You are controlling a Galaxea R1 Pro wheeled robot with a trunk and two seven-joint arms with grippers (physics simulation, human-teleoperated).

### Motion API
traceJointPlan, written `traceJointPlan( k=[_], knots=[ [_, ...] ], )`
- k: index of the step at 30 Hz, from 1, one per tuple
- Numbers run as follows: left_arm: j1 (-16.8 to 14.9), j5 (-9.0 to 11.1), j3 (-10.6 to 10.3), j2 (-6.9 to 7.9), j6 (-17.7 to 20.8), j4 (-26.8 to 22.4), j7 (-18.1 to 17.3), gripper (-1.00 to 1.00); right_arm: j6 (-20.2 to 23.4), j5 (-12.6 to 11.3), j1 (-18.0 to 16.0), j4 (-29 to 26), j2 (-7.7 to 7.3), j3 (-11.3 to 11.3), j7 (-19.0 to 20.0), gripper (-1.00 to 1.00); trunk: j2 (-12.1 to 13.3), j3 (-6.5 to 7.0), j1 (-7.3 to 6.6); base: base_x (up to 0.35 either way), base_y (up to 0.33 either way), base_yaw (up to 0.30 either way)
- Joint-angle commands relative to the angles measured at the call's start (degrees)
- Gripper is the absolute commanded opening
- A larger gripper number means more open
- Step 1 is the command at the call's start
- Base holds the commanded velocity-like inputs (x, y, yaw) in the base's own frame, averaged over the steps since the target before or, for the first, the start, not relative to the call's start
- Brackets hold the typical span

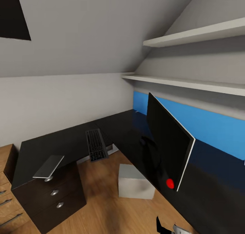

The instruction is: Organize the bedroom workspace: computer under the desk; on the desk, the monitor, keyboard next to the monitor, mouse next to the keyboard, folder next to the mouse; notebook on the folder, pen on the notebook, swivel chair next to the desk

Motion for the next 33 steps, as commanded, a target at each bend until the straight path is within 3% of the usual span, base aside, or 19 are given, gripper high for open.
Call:
traceJointPlan(
  k=[1,9,33],
  knots=[
    [0.0,0.6,-0.3,0.06,-0.2,0.0,0.4,1.00,-0.1,-0.5,0.0,0.3,0.00,-0.2,0.6,1.00,0.0,-0.06,0.01,0.000,0.188,-0.003],
    [0.0,0.6,-0.3,0.06,-0.1,0.0,0.3,1.00,-0.1,-0.6,0.0,0.8,0.02,-0.2,0.6,1.00,0.0,-0.05,0.01,0.000,0.286,-0.001],
    [0.0,0.6,-0.3,0.06,-0.2,0.0,0.5,1.00,-0.5,0.6,0.0,0.8,0.13,0.0,0.6,1.00,0.0,-0.05,0.01,0.000,0.009,0.000]
  ],
)
